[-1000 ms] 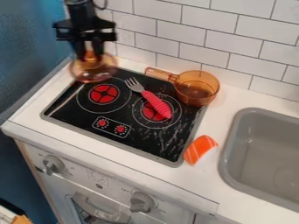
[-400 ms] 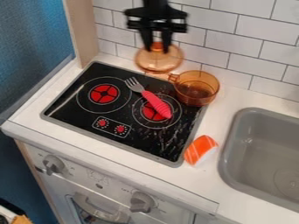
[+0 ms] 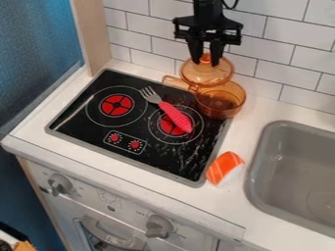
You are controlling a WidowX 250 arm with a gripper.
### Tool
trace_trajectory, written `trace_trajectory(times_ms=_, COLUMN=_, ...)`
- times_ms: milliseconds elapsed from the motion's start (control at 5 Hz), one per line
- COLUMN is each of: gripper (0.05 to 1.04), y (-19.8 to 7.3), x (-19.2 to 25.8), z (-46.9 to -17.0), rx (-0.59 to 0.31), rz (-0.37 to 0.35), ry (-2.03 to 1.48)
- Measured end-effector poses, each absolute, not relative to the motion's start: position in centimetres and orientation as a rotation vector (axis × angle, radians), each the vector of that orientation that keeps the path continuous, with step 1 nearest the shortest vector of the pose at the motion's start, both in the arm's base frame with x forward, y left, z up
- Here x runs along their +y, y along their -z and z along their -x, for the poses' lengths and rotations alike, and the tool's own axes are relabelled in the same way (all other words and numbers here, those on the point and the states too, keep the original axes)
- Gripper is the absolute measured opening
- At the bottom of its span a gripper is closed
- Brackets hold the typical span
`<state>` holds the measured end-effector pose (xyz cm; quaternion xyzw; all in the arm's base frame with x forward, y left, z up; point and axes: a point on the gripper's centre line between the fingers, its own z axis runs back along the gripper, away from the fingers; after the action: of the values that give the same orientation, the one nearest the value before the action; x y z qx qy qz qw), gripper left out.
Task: Put the cover to the pot
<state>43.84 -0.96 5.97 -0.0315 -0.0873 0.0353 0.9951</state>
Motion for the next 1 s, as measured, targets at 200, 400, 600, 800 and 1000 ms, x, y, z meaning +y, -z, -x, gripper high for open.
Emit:
trace_trajectory(times_ms=200, gripper=0.384, y=-4.6, x=-2.1, z=-44.7, rx=-0.156, rz=0.044, ry=-0.041)
trace_trajectory(times_ms=400, gripper=0.384, y=-3.7, x=-2.1, z=-45.0, rx=-0.147, rz=0.039, ry=-0.021)
trace_trajectory(times_ms=600, gripper=0.384, y=-3.3, x=-2.2, z=-45.2, rx=-0.145, rz=0.034, ry=-0.004)
trace_trajectory(times_ms=800, gripper=0.384, y=-2.6, x=-2.3, z=-45.3, rx=-0.131, rz=0.039, ry=0.001)
trace_trajectory(times_ms=1000, gripper=0.384, y=-2.5, x=-2.3, z=-45.4, rx=-0.134, rz=0.043, ry=0.004)
